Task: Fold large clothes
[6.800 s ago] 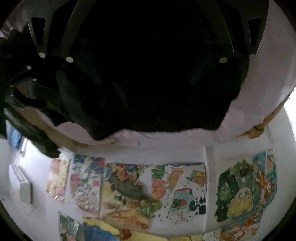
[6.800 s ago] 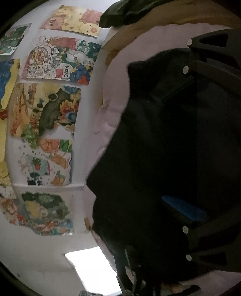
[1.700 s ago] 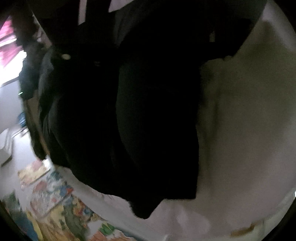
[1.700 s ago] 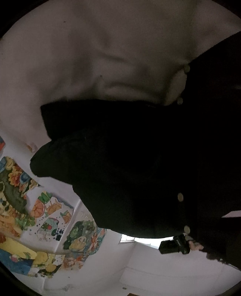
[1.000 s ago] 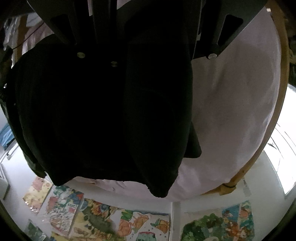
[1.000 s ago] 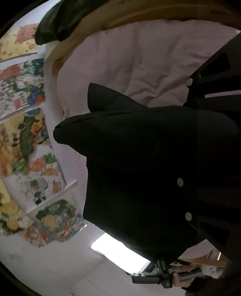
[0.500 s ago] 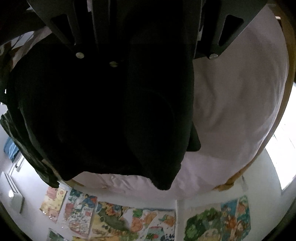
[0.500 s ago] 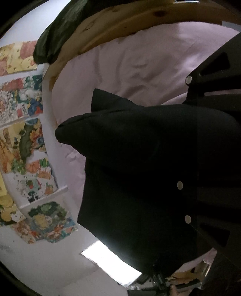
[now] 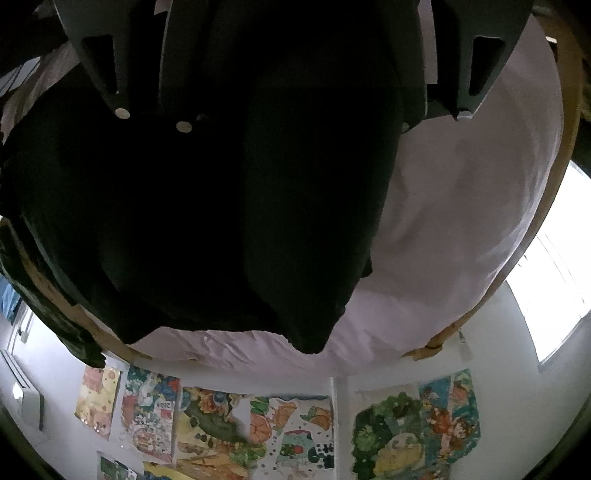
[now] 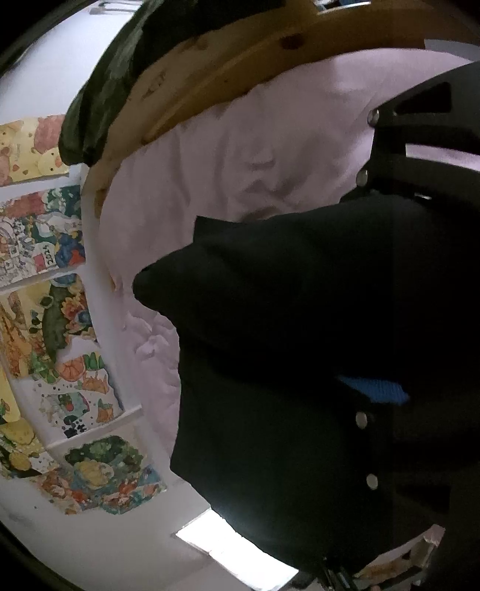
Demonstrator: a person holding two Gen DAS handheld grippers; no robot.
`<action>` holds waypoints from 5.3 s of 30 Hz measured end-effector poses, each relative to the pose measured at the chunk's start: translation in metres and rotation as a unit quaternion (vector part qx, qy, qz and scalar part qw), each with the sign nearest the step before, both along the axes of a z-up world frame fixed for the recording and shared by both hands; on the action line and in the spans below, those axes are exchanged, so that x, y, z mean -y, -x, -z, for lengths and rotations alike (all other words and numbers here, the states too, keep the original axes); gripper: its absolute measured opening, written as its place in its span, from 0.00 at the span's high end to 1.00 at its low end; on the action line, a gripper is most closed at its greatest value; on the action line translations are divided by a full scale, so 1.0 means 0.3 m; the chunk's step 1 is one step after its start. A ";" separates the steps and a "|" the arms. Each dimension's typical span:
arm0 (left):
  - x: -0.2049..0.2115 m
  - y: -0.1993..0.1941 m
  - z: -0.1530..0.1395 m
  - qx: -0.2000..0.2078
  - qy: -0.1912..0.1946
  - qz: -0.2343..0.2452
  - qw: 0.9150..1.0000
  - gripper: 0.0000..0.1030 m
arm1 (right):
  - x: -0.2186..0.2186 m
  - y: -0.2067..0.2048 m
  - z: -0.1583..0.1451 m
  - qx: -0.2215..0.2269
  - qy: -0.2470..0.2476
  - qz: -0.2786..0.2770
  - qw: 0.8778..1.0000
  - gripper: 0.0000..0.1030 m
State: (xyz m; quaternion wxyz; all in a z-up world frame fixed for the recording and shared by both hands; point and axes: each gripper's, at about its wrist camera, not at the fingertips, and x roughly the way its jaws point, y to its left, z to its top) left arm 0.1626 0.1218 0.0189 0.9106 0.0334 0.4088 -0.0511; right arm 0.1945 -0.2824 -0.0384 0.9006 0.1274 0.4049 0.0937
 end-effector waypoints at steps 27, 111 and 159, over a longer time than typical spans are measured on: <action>0.099 0.372 -0.181 0.204 -0.020 -0.016 0.979 0.02 | -0.159 0.394 -0.226 0.191 0.098 0.054 0.975 0.00; 0.220 0.782 -0.025 0.200 0.010 -0.021 0.980 0.02 | -0.413 0.812 -0.123 0.215 0.036 -0.027 0.975 0.00; 0.199 0.775 -0.018 0.199 0.007 -0.017 0.980 0.02 | -0.413 0.811 -0.129 0.214 0.035 -0.026 0.976 0.00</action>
